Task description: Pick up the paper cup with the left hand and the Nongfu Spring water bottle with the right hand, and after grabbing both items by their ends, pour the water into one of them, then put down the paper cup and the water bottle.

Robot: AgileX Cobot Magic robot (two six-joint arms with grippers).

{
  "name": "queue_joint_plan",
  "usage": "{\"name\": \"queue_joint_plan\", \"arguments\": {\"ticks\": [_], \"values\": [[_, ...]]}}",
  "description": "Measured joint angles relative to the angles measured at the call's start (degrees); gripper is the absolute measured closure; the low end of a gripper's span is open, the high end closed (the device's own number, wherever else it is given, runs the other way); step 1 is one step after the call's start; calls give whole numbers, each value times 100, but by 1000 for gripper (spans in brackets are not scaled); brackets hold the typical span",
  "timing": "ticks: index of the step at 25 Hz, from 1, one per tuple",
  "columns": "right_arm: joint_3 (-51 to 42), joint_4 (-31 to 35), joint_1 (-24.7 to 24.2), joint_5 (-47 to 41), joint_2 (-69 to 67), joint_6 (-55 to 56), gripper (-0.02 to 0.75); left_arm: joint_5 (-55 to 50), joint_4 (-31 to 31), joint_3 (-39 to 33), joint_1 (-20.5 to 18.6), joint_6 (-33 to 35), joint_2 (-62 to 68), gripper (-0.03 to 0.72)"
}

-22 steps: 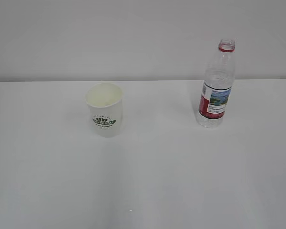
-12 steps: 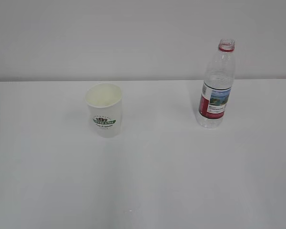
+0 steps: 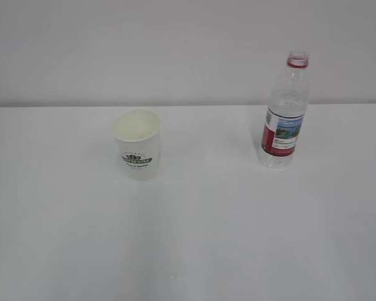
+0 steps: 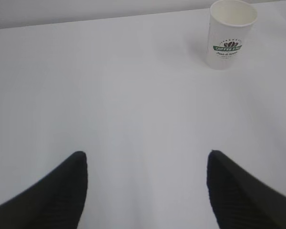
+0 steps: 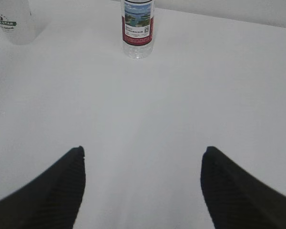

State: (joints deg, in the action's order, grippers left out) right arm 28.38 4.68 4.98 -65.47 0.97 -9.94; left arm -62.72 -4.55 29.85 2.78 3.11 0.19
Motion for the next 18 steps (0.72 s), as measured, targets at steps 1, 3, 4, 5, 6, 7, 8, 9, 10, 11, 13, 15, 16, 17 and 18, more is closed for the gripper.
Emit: {"name": "queue_joint_plan", "arguments": {"ticks": [1, 3, 4, 5, 6, 7, 8, 9, 10, 11, 13, 15, 16, 17, 18], "values": [[0, 0, 0, 0, 0, 0, 169, 0, 0, 0, 0, 0, 0, 118], [0, 0, 0, 0, 0, 0, 169, 0, 0, 0, 0, 0, 0, 118], [0, 0, 0, 0, 0, 0, 169, 0, 0, 0, 0, 0, 0, 118], [0, 0, 0, 0, 0, 0, 169, 0, 0, 0, 0, 0, 0, 118], [0, 0, 0, 0, 0, 0, 169, 0, 0, 0, 0, 0, 0, 119], [0, 0, 0, 0, 0, 0, 169, 0, 0, 0, 0, 0, 0, 119], [0, 0, 0, 0, 0, 0, 169, 0, 0, 0, 0, 0, 0, 119], [0, 0, 0, 0, 0, 0, 169, 0, 0, 0, 0, 0, 0, 119], [0, 0, 0, 0, 0, 0, 169, 0, 0, 0, 0, 0, 0, 119], [0, 0, 0, 0, 0, 0, 169, 0, 0, 0, 0, 0, 0, 119], [0, 0, 0, 0, 0, 0, 169, 0, 0, 0, 0, 0, 0, 119], [0, 0, 0, 0, 0, 0, 169, 12, 0, 0, 0, 0, 0, 119], [0, 0, 0, 0, 0, 0, 169, 45, 0, 42, 0, 0, 0, 119], [0, 0, 0, 0, 0, 0, 169, 130, 0, 76, 0, 0, 0, 119], [0, 0, 0, 0, 0, 0, 169, 283, 0, 125, 0, 0, 0, 119]]}}
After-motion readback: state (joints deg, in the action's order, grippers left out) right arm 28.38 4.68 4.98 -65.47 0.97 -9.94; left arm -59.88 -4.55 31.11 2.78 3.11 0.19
